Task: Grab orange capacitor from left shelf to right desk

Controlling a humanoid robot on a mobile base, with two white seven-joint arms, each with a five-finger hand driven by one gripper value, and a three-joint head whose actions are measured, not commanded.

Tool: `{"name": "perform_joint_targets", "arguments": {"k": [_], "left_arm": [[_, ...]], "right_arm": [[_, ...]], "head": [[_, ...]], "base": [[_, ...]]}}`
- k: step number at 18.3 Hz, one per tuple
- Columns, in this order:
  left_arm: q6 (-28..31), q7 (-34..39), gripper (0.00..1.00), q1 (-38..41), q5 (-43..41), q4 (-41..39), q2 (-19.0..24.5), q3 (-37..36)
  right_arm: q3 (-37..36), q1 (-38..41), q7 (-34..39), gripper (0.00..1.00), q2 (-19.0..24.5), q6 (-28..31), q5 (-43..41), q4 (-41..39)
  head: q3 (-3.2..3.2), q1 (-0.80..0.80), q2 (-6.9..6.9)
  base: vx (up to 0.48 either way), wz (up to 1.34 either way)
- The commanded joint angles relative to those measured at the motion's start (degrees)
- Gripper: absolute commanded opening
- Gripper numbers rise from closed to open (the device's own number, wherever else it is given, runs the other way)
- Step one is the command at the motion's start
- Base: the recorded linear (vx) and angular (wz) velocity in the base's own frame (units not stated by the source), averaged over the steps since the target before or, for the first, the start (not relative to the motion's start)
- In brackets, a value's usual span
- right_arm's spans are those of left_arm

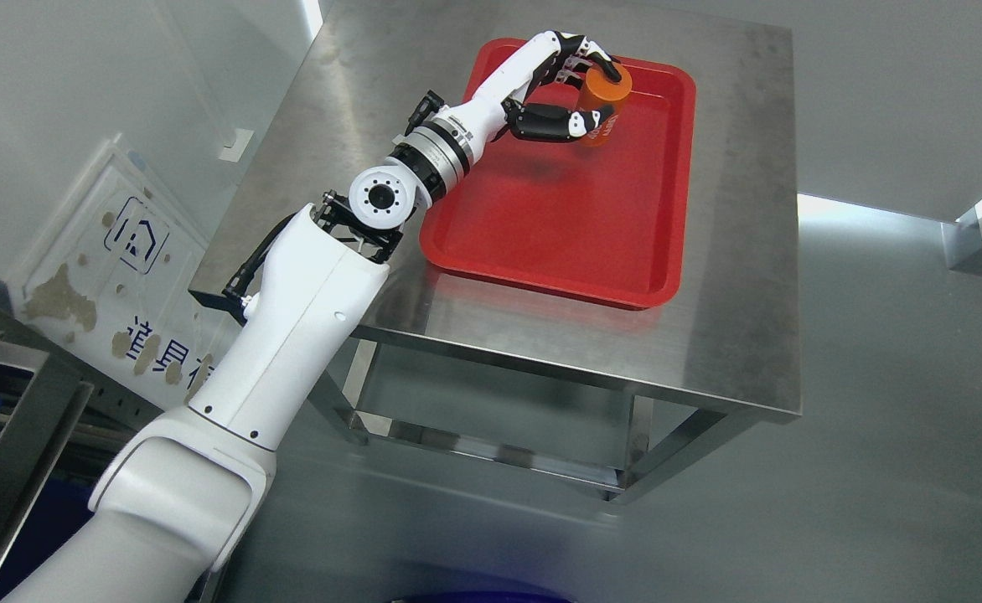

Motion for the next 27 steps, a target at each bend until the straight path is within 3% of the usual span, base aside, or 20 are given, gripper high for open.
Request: {"name": "perform_joint_targets", "arguments": {"k": [1, 4, 9, 10, 14, 15, 21, 27], "left_arm": [[1.2, -0.7, 0.04, 1.6, 0.6, -1.2, 1.0, 4.2], [4.2, -1.8, 0.04, 3.7, 0.7, -5.9, 1.0, 9.0], [4.4, -1.8, 0.08, 5.1, 0.8, -7.3, 1.0, 9.8], [4.5, -1.8, 0.14, 5.1, 0.8, -7.5, 1.0, 9.8], [7.0, -2.0, 0.70, 4.6, 0.7, -7.6, 1.0, 8.0], [7.1, -2.1, 0.77, 4.6, 0.7, -7.6, 1.0, 6.9], [7.4, -1.7, 1.00, 2.3, 0.8, -10.6, 1.0, 7.7], [11.4, -0.2, 1.00, 0.1, 0.9, -13.2, 1.0, 25.1]], "right_arm": [[-0.6, -0.1, 0.0, 1.00, -1.0, 0.3, 0.0, -1.9], [-0.6, 0.0, 0.0, 1.00, -1.0, 0.3, 0.0, -1.9], [-0.6, -0.1, 0.0, 1.00, -1.0, 0.3, 0.0, -1.9], [-0.6, -0.1, 0.0, 1.00, -1.0, 0.3, 0.0, -1.9], [-0.6, -0.1, 0.0, 1.00, -1.0, 0.3, 0.0, -1.9], [-0.6, -0.1, 0.0, 1.00, -1.0, 0.3, 0.0, -1.9], [-0.6, -0.1, 0.0, 1.00, -1.0, 0.3, 0.0, -1.9], [-0.6, -0.1, 0.0, 1.00, -1.0, 0.3, 0.0, -1.9]], "head": [[0.00, 0.00, 0.00], [0.00, 0.00, 0.00], [0.00, 0.00, 0.00], [0.00, 0.00, 0.00], [0.00, 0.00, 0.00], [0.00, 0.00, 0.00], [0.00, 0.00, 0.00], [0.00, 0.00, 0.00]], "base": [[0.086, -0.16], [0.036, -0.09], [0.001, 0.01], [-0.010, 0.00], [-0.003, 0.00], [0.000, 0.00], [0.000, 0.00], [0.000, 0.00]]}}
